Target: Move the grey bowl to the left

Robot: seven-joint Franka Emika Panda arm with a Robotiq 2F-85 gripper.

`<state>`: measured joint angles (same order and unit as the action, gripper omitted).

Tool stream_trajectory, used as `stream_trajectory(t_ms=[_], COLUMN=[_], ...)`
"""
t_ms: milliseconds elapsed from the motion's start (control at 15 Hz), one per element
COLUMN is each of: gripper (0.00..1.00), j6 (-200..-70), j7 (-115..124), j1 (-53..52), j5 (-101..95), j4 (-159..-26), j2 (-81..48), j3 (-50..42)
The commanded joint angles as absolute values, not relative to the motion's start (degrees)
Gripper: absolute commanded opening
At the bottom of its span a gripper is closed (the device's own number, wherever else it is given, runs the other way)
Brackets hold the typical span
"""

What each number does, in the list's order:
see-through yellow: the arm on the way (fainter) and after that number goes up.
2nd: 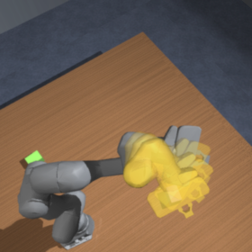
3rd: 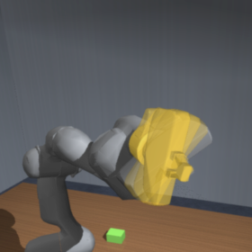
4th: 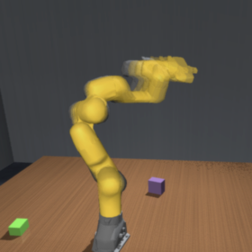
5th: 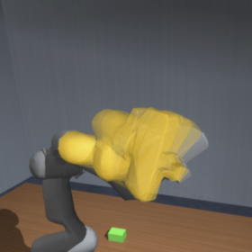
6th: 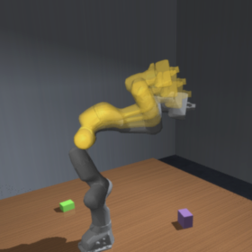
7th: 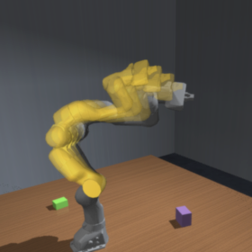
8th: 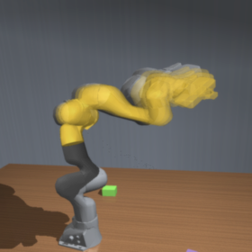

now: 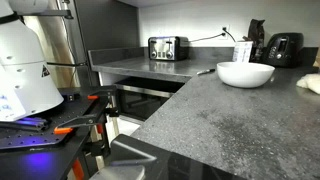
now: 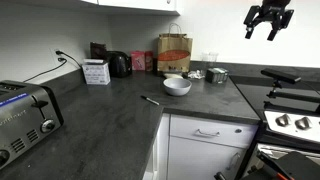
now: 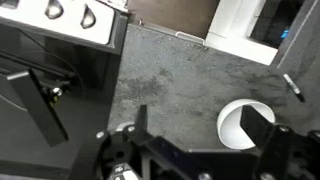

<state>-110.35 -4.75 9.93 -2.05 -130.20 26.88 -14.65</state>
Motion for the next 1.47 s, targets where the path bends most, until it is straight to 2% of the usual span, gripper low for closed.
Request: stream_trajectory(t_ms=[0, 467, 867, 1400], gripper=[1.00, 1.00, 1.00, 1.00], j6=[-110.3, -113.4, -119.4, -117.4], j7=[-5.0, -1.1, 3.6, 1.1], j1=[10.6, 8.4, 5.5, 8.5], j5=[-1.7, 1.8, 13.0, 21.6], j4=[-130.1, -126.9, -117.7, -101.9], j2=[26.8, 16.6, -4.0, -24.3], j3=[-14.1, -11.2, -7.3, -5.1])
